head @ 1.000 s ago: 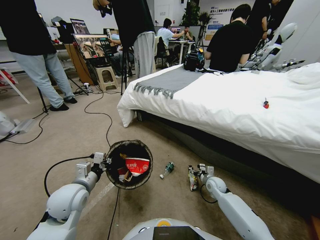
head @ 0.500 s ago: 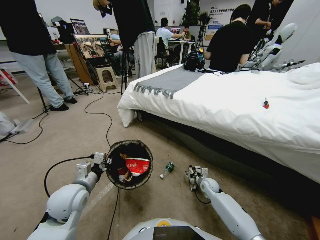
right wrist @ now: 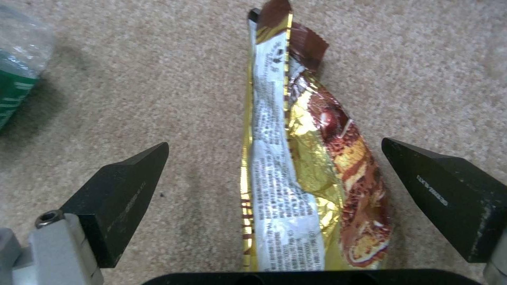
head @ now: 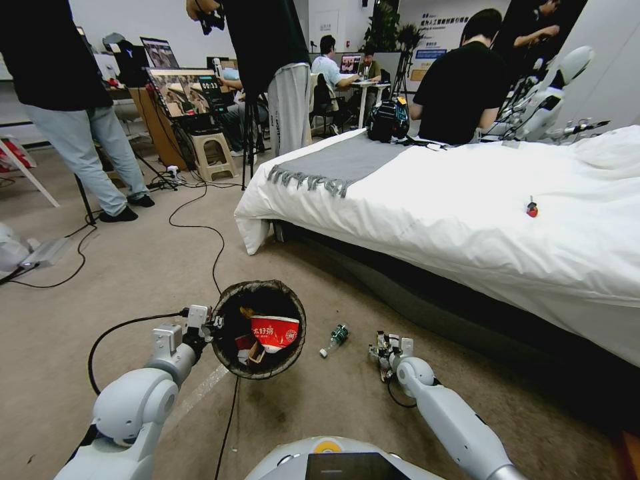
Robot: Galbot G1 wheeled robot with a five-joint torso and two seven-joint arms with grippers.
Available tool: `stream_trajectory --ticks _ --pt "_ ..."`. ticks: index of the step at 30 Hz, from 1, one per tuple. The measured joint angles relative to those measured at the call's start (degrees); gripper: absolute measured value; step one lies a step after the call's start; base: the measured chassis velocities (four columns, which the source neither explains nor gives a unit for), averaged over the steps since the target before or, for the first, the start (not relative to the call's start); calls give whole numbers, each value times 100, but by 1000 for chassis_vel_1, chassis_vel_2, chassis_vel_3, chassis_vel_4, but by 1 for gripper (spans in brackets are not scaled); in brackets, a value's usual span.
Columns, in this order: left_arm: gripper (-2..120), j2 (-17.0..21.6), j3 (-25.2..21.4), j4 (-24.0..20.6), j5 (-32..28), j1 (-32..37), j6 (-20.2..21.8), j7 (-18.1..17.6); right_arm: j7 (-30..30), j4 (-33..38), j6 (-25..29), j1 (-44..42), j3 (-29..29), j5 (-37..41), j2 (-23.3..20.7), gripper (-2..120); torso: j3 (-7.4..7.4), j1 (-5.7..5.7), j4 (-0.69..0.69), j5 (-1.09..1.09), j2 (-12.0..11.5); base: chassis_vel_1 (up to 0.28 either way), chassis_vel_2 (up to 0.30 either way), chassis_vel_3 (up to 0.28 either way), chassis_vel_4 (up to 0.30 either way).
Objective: Pick up the trash bin, then pick up the garbage from the floor and place it into the trash bin.
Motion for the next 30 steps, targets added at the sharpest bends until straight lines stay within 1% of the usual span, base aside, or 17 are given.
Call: stream_trajectory --ticks 6,7,10,15,17,18,19,20,21,22,23,25,26,28,29,30 --pt "1 -8 8 -9 10 6 -3 0 -2 -98 51 -5 1 -12 36 99 0 0 0 0 0 0 0 0 0" --pt "1 -8 8 -9 11 9 -3 0 -2 -116 55 -6 0 -15 44 98 0 0 0 0 0 0 0 0 0" --pt "1 -6 7 -11 14 12 -3 0 -6 -214 73 -7 -10 -39 88 87 0 0 0 0 0 0 0 0 0" --pt "1 -7 13 -15 17 10 -4 0 -29 -348 113 18 -22 -55 138 85 0 -1 0 -1 0 0 0 0 0" --pt "1 -12 16 -15 22 9 -3 -1 -38 -439 160 40 -25 -79 171 76 -1 -2 -4 -10 1 0 0 0 0" --pt "1 -13 18 -15 24 8 -4 -1 -40 -468 183 45 -23 -88 180 73 -1 -2 -5 -11 1 0 0 0 0" --pt "1 -13 18 -15 24 8 -4 -1 -40 -468 183 45 -23 -88 180 73 -1 -2 -5 -11 1 0 0 0 0" --pt "1 -17 21 -15 26 8 -4 -1 -41 -502 209 49 -20 -106 182 66 -2 -2 -4 -9 1 0 0 0 0" --pt "1 -21 23 -15 30 8 -3 -1 -41 -508 227 43 -19 -122 176 63 -2 -2 -4 -8 1 0 0 0 0" --pt "1 -27 28 -12 38 8 -4 -1 -50 -498 237 23 -16 -144 155 55 -2 -2 -2 -6 1 0 0 0 0" --pt "1 -27 28 -12 38 8 -4 -1 -50 -498 237 23 -16 -144 155 55 -2 -2 -2 -6 1 0 0 0 0" --pt "1 -30 34 -10 46 7 -4 -1 -56 -402 237 -34 0 -201 92 45 0 -1 0 0 1 0 0 0 0" --pt "1 -30 34 -10 46 7 -4 -1 -56 -402 237 -34 0 -201 92 45 0 -1 0 0 1 0 0 0 0" --pt "1 -24 35 -7 46 -2 -3 -1 -51 -281 218 -84 4 -241 68 34 1 0 0 5 0 0 0 0 0" --pt "1 -24 35 -7 46 -2 -3 -1 -51 -281 218 -84 4 -241 68 34 1 0 0 5 0 0 0 0 0" --pt "1 -18 35 -6 45 -6 -4 -1 -44 -218 193 -96 -1 -260 64 29 1 0 1 7 0 0 0 0 0"
